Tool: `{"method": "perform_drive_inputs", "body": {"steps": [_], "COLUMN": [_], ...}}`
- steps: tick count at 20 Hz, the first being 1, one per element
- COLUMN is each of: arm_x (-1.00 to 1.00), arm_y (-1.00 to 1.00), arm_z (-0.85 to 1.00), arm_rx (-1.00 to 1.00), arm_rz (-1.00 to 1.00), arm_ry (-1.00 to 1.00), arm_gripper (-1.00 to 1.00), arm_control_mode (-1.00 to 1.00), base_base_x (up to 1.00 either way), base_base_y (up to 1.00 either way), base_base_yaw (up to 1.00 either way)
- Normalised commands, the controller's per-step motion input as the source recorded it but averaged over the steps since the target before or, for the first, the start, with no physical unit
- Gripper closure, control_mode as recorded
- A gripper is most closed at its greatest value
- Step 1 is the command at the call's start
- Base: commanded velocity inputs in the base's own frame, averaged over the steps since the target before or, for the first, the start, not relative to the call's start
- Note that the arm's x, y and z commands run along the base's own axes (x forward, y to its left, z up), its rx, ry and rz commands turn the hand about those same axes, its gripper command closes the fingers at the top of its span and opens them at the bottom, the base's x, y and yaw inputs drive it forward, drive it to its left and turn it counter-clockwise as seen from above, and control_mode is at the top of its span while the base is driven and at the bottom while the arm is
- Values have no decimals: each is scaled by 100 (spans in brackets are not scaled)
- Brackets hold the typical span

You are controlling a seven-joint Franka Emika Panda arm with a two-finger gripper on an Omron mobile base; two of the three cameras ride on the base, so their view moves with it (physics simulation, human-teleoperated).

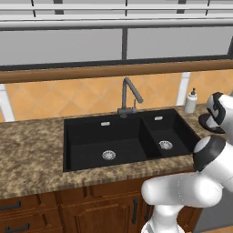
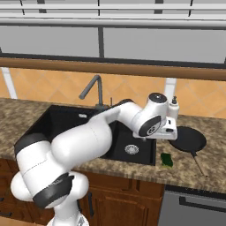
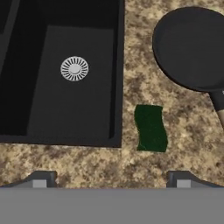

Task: Pick the pan and sponge and place them into the sink. Then turn on the water.

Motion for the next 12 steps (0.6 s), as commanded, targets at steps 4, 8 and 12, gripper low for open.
{"method": "perform_drive_inputs", "body": {"steps": [4,8,12], "arm_x": [-7,-5,0], "arm_y": [-3,-1,-15], "arm_z": [-25,-34,-40], "arm_rx": [-4,-4,-1], "arm_rz": [0,0,0], "arm_ry": [8,13,13], "arm_gripper": [-100,-100,-100], "arm_control_mode": [-100,-100,-100], "base_base_x": [0,0,0], "base_base_y": [0,0,0], "base_base_yaw": [0,0,0]}}
